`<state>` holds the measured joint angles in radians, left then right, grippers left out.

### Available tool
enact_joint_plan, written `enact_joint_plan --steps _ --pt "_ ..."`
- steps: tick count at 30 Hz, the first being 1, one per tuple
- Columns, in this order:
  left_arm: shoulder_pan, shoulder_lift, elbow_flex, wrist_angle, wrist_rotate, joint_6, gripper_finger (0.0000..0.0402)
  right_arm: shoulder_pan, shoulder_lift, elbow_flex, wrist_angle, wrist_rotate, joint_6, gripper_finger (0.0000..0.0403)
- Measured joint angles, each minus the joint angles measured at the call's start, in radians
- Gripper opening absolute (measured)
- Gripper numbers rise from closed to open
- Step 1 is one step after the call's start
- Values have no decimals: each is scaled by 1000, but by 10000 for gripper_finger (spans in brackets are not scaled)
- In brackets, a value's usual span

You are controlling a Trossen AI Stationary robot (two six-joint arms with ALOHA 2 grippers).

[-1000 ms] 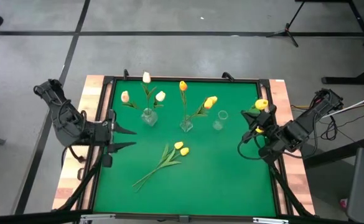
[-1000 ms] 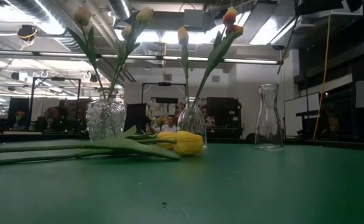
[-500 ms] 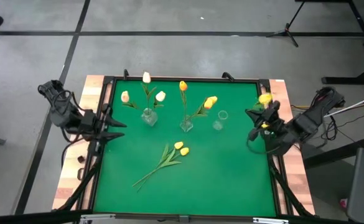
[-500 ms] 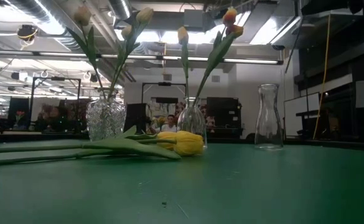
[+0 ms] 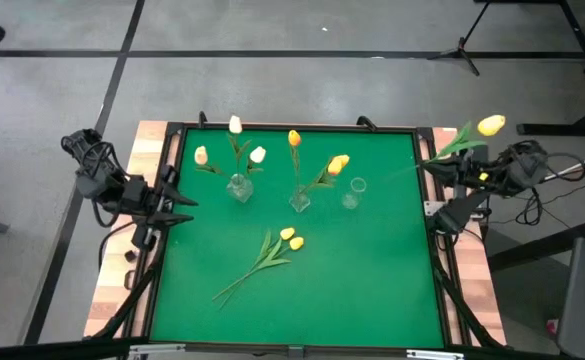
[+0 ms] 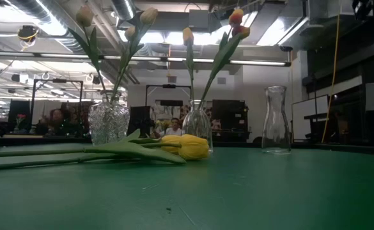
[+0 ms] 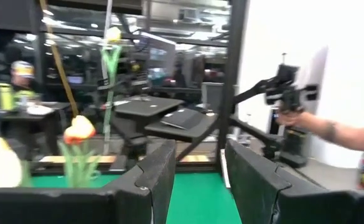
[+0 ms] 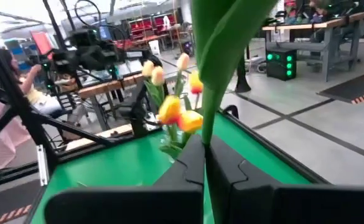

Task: Sort flowers into vase by color
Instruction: Put the left yellow flower into the right transparent vase

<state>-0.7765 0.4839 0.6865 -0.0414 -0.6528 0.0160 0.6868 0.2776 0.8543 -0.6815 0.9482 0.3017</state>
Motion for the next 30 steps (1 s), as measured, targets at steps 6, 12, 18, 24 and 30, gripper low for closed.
enact_joint_plan --steps 6,12,18,24,30 --pt "0 -2 1 -1 24 -41 139 0 -67 -139 42 0 1 0" --pt "42 -8 1 -24 100 -89 139 0 -68 -175 58 -33 30 0" --pt "156 -6 1 -49 180 -112 139 0 -68 -181 246 -109 -175 0" --pt "258 -6 1 -52 279 -115 139 0 -95 -171 346 -137 -370 0" --pt "334 25 2 -54 374 -119 139 0 -129 -157 309 -134 -378 0"
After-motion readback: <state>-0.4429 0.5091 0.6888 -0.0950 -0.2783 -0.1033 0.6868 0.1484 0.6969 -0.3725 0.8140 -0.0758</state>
